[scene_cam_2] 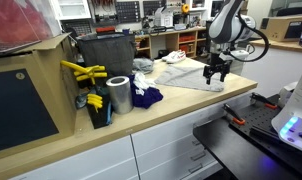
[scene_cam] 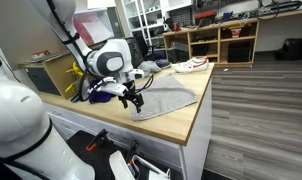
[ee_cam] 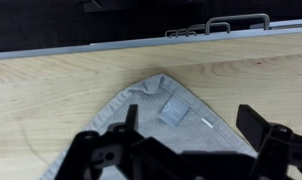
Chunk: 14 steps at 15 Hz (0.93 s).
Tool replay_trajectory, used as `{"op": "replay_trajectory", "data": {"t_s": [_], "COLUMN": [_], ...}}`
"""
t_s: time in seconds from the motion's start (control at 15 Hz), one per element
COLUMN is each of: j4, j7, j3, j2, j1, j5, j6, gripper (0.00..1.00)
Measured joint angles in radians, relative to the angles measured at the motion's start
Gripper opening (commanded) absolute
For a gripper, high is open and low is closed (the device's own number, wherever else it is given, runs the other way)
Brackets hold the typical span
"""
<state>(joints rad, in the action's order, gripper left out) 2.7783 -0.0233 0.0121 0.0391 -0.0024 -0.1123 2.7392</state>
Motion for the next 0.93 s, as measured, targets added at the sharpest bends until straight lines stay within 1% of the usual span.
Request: {"op": "replay_trajectory", "data": {"t_s": [0.53, 0.6, 0.67, 0.8, 0.87, 0.93], "j4": [-0.001, -0.001, -0.001, -0.002, -0.003, -0.004], "j7": [0.015, 0.016, 0.017, 0.030, 0.032, 0.032], "j3": [0.048, 0.054, 0.059, 0.064, 0.066, 0.066], "j2": [0.112, 0.124, 0.135, 0.143, 0.143, 0.142], "j1": [-0.033, -0.036, -0.040, -0.043, -0.045, -0.046], "j5": [0.000, 0.000, 0.000, 0.000, 0.000, 0.000], "j6": [0.047, 0.051, 0.057, 0.069, 0.072, 0.075], "gripper": [1.00, 0.75, 0.74, 0.61, 0.52, 0.45]}}
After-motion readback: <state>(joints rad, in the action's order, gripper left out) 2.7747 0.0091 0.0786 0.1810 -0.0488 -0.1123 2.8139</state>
